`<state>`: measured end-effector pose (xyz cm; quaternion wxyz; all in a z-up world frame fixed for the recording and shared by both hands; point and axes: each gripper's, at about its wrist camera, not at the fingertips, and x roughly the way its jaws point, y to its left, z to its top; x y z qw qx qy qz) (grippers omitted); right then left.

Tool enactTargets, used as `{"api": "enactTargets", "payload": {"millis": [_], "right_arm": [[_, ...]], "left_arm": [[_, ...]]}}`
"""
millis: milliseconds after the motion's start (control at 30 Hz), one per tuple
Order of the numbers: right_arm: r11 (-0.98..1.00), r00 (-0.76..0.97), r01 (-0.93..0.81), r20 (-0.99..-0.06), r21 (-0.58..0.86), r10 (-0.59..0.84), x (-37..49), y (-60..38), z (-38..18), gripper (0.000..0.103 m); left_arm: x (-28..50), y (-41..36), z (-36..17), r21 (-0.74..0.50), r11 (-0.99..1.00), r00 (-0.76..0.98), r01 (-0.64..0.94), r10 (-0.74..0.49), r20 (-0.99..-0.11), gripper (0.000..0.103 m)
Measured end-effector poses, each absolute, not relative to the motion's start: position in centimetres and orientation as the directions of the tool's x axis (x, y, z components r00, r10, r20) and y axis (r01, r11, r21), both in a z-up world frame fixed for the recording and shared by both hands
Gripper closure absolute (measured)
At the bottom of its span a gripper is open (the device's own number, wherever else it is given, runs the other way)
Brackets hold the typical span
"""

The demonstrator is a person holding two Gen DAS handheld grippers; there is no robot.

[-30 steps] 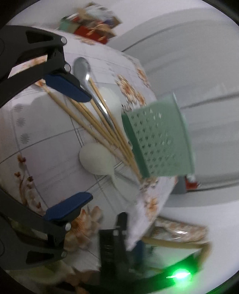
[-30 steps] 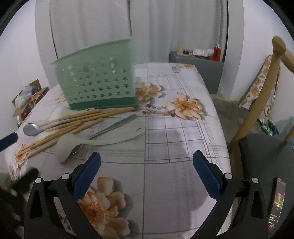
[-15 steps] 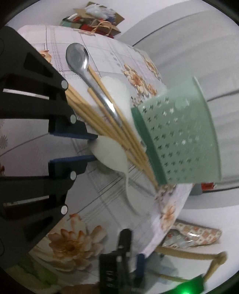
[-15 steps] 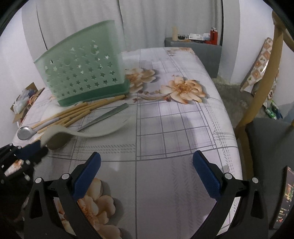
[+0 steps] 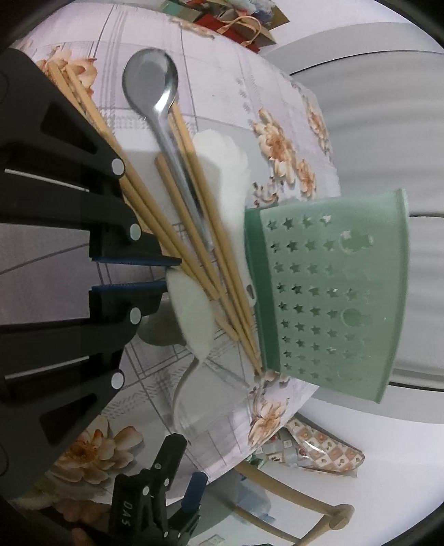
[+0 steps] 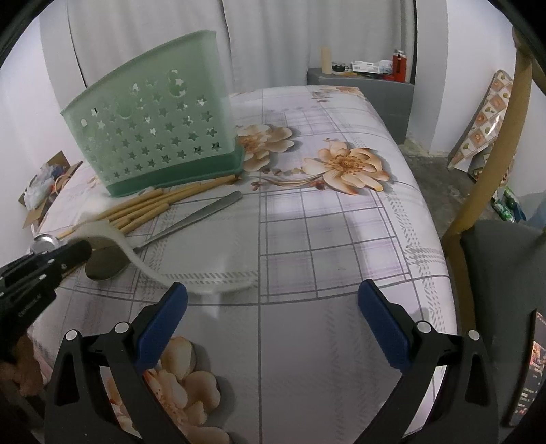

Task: Organize utensils
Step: 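Reach the left gripper to the white ladle handle and close on it, then lift the white ladle with the left gripper into the green basket and open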

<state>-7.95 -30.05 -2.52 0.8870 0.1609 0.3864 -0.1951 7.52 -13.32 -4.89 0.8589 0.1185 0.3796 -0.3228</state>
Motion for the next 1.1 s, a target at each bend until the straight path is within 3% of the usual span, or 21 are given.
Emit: {"api": "enactTargets", "payload": {"millis": [300,467,633,767,1100], "right_arm": [[0.874,0.626,0.468,-0.748,0.132,-0.222,-7.9,-29.9,-2.5,0.005],[0.875,0.632,0.471,-0.736,0.116,-0.243,-8.4,-29.6,-2.0,0.006],[0.919,0.703,0.389,-0.666,0.067,-0.250,-9.6,-27.7,-0.2,0.017],[0.972,0.762,0.234,-0.623,0.012,-0.176,-9.3,-24.5,0.9,0.026],[0.961,0.726,-0.086,-0.677,-0.261,-0.119,-4.4,-17.4,-1.1,0.063]], "left_arm": [[8.1,-13.7,-5.6,-0.056,0.763,0.500,0.644,-0.475,-0.724,0.096],[8.2,-13.0,-4.5,-0.111,0.761,0.509,0.640,-0.527,-0.680,0.100],[8.7,-11.8,-3.1,-0.195,0.762,0.502,0.618,-0.573,-0.647,0.102],[9.0,-10.3,-1.9,-0.264,0.769,0.509,0.583,-0.598,-0.619,0.102],[8.6,-5.3,1.4,-0.317,0.805,0.614,0.502,-0.589,-0.524,0.102]]}}
